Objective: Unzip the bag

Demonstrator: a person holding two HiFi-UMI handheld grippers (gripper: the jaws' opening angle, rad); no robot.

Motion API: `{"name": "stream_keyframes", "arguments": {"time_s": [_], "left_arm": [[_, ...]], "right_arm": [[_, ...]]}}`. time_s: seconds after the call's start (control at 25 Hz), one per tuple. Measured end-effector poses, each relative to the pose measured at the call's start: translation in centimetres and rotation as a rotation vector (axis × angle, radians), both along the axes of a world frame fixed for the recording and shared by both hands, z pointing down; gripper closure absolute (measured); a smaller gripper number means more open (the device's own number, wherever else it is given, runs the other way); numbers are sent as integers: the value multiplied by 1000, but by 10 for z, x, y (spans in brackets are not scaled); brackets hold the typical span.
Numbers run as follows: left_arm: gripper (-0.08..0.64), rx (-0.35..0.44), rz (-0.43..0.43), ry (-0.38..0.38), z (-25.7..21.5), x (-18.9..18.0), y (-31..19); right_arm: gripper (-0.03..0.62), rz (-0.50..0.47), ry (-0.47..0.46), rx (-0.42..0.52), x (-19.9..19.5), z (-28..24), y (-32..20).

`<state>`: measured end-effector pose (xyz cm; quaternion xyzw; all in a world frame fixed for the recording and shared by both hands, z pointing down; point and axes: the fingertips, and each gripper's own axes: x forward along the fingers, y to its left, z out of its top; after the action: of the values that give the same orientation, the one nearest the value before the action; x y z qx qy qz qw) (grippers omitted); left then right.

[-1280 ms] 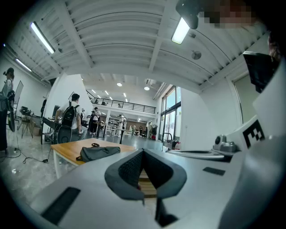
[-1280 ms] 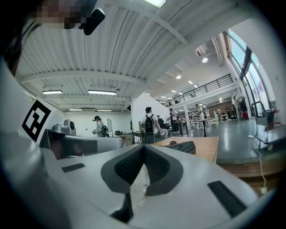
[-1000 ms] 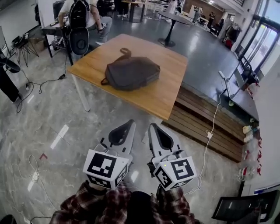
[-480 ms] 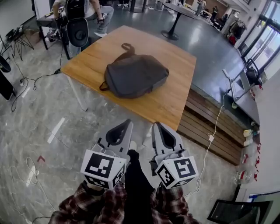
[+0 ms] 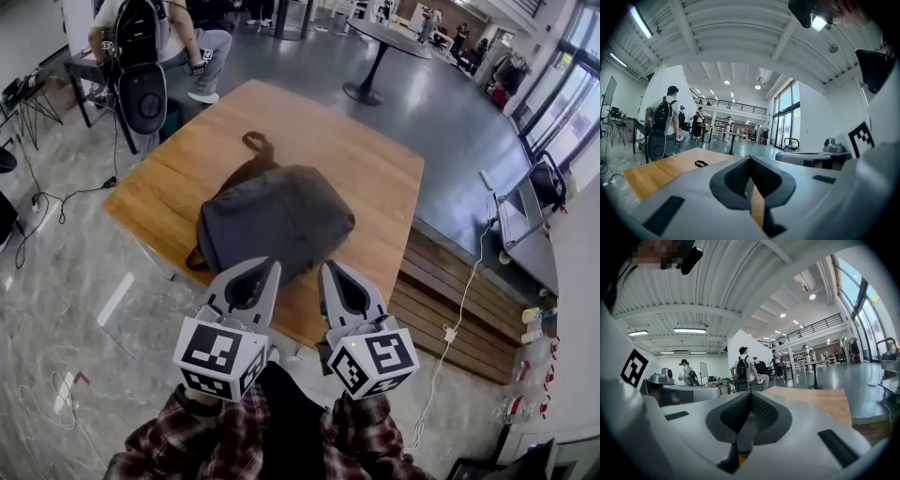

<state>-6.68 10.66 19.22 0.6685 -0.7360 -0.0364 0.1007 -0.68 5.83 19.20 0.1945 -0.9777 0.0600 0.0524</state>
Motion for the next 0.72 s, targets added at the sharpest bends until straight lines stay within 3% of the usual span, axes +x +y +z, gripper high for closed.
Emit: {"name": "stream_keyframes", "arguments": {"time_s": [0.16, 0.48, 0.56, 0.72], "left_arm": [[551, -3, -10, -24, -9, -31, -54], [551, -67, 47, -22, 6, -60, -115], [551, -89, 91, -25, 11, -62, -127], [551, -195, 269, -53, 43, -52, -149]], "right_arm": [[583, -27, -2, 9, -36, -8, -48], [583, 12, 36, -17, -65, 1, -106], [583, 37, 54, -25, -67, 6, -115], [583, 98, 107, -71, -59, 26, -131]]}}
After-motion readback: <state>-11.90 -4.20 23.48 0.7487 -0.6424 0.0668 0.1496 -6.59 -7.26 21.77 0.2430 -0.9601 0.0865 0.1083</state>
